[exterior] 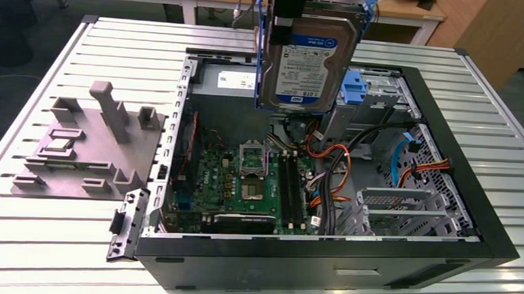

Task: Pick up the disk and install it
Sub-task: 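Pick up the disk, then insert the disk into the insertion slot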

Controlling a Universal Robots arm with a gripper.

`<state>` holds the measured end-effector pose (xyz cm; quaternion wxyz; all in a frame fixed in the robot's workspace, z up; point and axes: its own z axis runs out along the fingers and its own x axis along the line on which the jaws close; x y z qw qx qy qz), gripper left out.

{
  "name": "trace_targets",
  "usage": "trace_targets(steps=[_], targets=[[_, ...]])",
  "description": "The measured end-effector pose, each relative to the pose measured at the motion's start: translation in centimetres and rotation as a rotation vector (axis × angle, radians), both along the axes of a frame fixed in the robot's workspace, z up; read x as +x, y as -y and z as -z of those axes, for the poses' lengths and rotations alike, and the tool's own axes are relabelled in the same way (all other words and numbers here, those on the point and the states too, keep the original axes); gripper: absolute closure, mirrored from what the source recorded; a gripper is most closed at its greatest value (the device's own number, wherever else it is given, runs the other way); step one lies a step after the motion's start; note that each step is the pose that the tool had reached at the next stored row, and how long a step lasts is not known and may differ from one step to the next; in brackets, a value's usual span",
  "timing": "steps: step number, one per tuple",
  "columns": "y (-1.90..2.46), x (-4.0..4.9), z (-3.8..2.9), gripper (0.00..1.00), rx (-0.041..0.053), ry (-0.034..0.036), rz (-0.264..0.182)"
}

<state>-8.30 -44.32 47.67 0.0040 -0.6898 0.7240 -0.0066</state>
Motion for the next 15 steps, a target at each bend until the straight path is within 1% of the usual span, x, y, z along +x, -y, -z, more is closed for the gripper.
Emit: trace_targets(steps=[10, 12, 15], targets=[[0.01, 0.00, 0.00, 0.63, 0.0000, 0.0000, 0.000], [0.09, 0.00, 0.00, 0.63, 0.0000, 0.0000, 0.000], [0.32, 0.00, 0.00, 0.63, 0.0000, 0.0000, 0.000]])
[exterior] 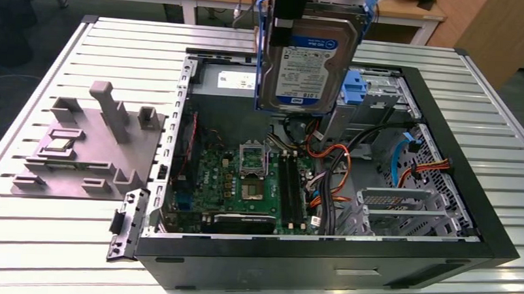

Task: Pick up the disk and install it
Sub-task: 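Insert the disk into the insertion slot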

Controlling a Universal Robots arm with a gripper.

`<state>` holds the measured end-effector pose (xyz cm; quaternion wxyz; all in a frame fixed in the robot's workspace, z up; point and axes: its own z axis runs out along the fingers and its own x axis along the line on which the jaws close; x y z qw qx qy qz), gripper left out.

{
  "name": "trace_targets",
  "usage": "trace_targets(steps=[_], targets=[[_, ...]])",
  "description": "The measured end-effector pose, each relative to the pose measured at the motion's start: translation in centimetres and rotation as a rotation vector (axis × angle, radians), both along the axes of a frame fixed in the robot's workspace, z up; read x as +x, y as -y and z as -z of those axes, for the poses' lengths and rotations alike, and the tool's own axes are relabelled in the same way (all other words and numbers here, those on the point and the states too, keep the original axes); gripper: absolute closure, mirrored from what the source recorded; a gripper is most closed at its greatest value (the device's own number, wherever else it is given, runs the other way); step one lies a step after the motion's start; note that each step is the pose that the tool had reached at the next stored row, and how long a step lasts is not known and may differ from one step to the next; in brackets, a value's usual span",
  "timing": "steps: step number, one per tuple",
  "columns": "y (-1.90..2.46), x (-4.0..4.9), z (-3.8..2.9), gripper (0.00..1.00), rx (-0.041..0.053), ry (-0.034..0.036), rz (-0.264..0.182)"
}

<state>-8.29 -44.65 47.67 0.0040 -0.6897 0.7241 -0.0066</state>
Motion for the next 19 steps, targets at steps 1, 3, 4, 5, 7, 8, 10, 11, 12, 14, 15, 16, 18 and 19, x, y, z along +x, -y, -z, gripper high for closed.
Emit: trace_targets(steps=[1, 3, 4, 5, 7, 8, 10, 11, 12, 14, 15, 16, 18, 19], targets=[[0.10, 0.00, 0.00, 0.63, 0.0000, -0.0001, 0.000], [0.28, 0.00, 0.00, 0.63, 0.0001, 0.0000, 0.000], [0.35, 0.00, 0.00, 0.63, 0.0000, 0.0000, 0.000], [0.43, 0.00, 0.00, 0.63, 0.0000, 0.0000, 0.000], [0.54, 0.00, 0.00, 0.63, 0.0000, 0.0000, 0.000], [0.58, -0.01, 0.00, 0.63, 0.0000, 0.0000, 0.000], [0.64, 0.00, 0.00, 0.63, 0.0000, 0.0000, 0.000], [0.67, 0.02, 0.00, 0.63, 0.0000, 0.0000, 0.000], [0.68, 0.05, 0.00, 0.63, 0.0000, 0.0000, 0.000], [0.70, 0.25, 0.00, 0.63, -0.0001, 0.0000, 0.000], [0.70, 0.43, 0.00, 0.63, 0.0000, 0.0000, 0.000], [0.70, 0.66, 0.00, 0.63, 0.0000, 0.0000, 0.000], [0.70, 1.14, 0.00, 0.63, 0.0000, -0.0003, 0.000], [0.70, 1.36, 0.00, 0.63, 0.0000, -0.0003, 0.000]])
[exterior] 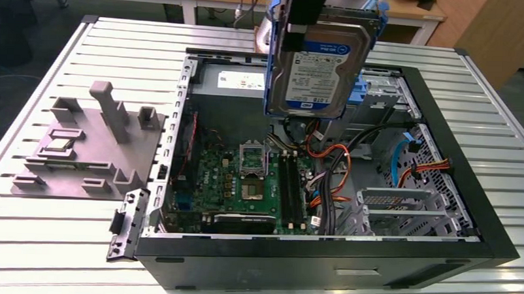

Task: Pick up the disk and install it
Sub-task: 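Insert the disk into the insertion slot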

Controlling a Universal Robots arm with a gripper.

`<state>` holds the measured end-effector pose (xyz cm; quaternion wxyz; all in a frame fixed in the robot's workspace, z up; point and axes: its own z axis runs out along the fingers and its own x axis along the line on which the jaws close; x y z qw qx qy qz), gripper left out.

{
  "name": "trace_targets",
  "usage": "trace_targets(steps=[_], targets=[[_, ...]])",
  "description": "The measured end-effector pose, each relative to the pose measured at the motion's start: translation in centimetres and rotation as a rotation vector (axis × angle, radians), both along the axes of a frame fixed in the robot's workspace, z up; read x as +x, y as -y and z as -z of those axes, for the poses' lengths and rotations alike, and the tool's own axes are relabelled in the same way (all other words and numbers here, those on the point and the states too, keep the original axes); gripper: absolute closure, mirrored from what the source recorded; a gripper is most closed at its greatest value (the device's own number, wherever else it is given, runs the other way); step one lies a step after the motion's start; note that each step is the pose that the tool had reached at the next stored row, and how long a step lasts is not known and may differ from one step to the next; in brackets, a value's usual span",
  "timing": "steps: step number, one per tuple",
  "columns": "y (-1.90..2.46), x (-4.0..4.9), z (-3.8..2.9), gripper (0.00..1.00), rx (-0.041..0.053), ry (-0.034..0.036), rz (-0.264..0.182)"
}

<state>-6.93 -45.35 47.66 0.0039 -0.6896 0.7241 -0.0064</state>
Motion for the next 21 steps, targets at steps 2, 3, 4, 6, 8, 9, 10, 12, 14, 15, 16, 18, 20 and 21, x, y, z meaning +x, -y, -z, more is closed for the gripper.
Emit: trace_targets(steps=[2, 3, 4, 6, 8, 9, 10, 12, 14, 15, 16, 18, 20, 21], targets=[[0.00, 0.36, 0.00, 0.63, 0.0000, -0.0001, 0.000], [0.00, 0.54, 0.00, 0.63, 0.0000, -0.0001, 0.000], [0.00, 0.73, 0.00, 0.63, 0.0000, 0.0000, 0.000], [0.01, 0.92, 0.00, 0.63, 0.0001, 0.0000, 0.000], [0.09, 0.93, 0.00, 0.63, -0.0001, 0.0000, 0.000], [0.17, 0.93, 0.01, 0.63, 0.0000, 0.0000, 0.000], [0.28, 0.93, 0.01, 0.63, 0.0000, 0.0000, 0.000], [0.50, 0.93, 0.00, 0.63, -0.0002, -0.0001, 0.000], [0.89, 0.93, 0.00, 0.63, -0.0003, -0.0001, 0.000], [1.22, 0.93, 0.00, 0.63, -0.0004, -0.0001, 0.000], [1.50, 0.92, 0.01, 0.63, -0.0003, -0.0002, 0.000], [1.92, 0.93, 0.00, 0.63, -0.0009, -0.0005, 0.000], [2.08, 0.92, 0.01, 0.63, -0.0006, -0.0005, 0.000], [2.08, 0.92, 0.01, 0.63, -0.0006, -0.0004, 0.000]])
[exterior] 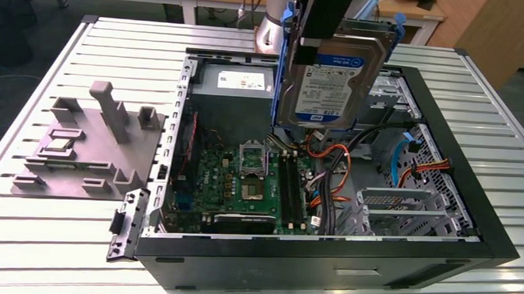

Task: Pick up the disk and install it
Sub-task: 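Insert the disk into the insertion slot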

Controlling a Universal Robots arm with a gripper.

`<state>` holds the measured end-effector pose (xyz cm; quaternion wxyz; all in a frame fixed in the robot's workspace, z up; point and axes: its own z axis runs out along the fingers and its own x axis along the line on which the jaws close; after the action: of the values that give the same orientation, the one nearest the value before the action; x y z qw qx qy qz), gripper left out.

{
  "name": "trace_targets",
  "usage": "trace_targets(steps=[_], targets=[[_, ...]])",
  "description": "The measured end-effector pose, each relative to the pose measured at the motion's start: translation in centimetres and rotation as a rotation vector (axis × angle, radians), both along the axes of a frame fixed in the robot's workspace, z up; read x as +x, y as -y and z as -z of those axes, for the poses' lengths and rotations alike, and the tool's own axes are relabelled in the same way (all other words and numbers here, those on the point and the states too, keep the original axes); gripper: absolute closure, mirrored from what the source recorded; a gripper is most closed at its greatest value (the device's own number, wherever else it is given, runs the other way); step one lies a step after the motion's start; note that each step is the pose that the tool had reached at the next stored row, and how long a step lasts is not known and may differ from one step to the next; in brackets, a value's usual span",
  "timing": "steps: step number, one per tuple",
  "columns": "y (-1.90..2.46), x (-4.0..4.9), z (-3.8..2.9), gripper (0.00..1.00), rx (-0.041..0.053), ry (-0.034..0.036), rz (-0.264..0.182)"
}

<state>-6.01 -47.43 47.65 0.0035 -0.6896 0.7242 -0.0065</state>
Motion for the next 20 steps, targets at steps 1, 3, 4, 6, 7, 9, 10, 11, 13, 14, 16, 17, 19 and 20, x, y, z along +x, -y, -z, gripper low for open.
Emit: trace_targets(steps=[1, 3, 4, 6, 7, 9, 10, 11, 13, 14, 16, 17, 19, 20], targets=[[0.00, 0.00, 0.00, 0.63, 0.0000, 0.0000, 0.000], [0.01, 0.01, -0.01, 0.63, -0.0002, -0.0001, 0.000], [0.02, 0.01, 0.00, 0.63, -0.0001, 0.0000, 0.000], [0.02, 0.01, 0.00, 0.63, 0.0000, 0.0000, 0.000], [0.02, 0.02, 0.00, 0.63, 0.0000, 0.0000, 0.000], [0.03, 0.19, 0.00, 0.63, 0.0001, 0.0000, 0.000], [0.03, 0.38, 0.00, 0.63, 0.0000, 0.0000, 0.000], [0.02, 0.59, 0.00, 0.63, -0.0001, -0.0002, 0.000], [0.03, 0.92, 0.01, 0.63, 0.0001, -0.0003, 0.000], [0.03, 0.97, 0.02, 0.63, 0.0000, -0.0004, 0.000], [0.07, 0.98, 0.02, 0.63, -0.0002, -0.0004, 0.000], [0.16, 0.99, 0.03, 0.63, -0.0002, -0.0005, 0.000], [0.54, 0.99, 0.06, 0.63, -0.0002, -0.0004, 0.000], [0.79, 0.98, 0.06, 0.63, -0.0003, -0.0003, 0.000]])
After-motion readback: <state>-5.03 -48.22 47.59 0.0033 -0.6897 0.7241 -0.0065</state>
